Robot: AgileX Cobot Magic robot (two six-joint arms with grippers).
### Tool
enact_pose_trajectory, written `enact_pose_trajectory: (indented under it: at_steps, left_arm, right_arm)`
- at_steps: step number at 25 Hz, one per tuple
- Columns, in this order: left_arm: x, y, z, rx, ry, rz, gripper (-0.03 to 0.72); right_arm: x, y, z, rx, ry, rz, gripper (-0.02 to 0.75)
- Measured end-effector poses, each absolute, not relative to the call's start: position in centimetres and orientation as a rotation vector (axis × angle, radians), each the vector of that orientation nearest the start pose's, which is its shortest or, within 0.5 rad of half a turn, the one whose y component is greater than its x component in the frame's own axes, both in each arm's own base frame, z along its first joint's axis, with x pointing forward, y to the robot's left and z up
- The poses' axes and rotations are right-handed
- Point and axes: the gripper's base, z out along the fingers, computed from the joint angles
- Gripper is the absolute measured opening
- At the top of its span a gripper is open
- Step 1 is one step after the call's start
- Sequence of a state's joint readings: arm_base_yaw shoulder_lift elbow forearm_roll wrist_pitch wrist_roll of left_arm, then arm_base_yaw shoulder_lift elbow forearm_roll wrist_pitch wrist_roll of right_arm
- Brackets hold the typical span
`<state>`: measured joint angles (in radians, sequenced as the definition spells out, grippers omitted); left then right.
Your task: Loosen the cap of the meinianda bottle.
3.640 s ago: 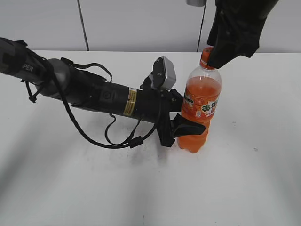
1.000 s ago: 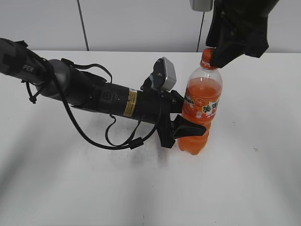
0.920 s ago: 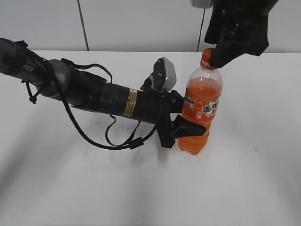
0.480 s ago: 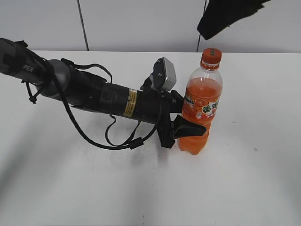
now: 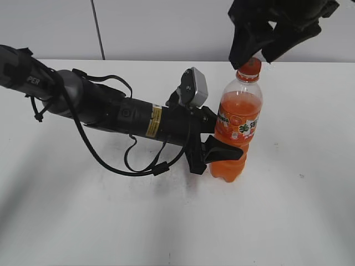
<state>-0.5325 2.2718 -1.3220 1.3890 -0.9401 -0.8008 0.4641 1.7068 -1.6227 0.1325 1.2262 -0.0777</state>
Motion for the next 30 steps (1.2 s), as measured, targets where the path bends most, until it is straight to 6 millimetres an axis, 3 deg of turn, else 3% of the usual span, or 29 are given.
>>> enact_pose_trajectory:
  at_steps: [4,8,13,18,20,26,30]
  left_arm:
    - [33.9,-28.4,10.6,1.419,1.525,-1.031,0.403]
    - [34.0,-28.4,10.6,1.417,1.527,-1.031,0.403]
    - [34.0,-28.4,10.6,1.416,1.529,-1.032,0.403]
    - [34.0,-28.4,10.6,1.416,1.529,-1.031,0.403]
    - [34.0,-28.4,10.6,1.416,1.529,-1.031,0.403]
    - [34.0,-28.4,10.6,1.414,1.530,-1.033,0.403]
    - [34.0,-28.4,10.6,1.415,1.529,-1.032,0.403]
  right_arm:
    - [31.9,17.1,32.8,-0.715,2.740,0.258,0.434]
    - [31.9,17.3,32.9,-0.717,2.740,0.285,0.267]
    - [31.8,17.3,32.9,-0.875,2.682,0.263,0.268]
    - [31.8,17.3,33.0,-1.552,2.316,0.136,0.268]
    - [31.8,17.3,33.0,-1.708,2.197,0.102,0.268]
    - [31.6,17.5,33.2,-1.789,2.110,0.114,0.268]
    - [30.5,17.6,34.8,-1.742,2.068,0.198,0.268]
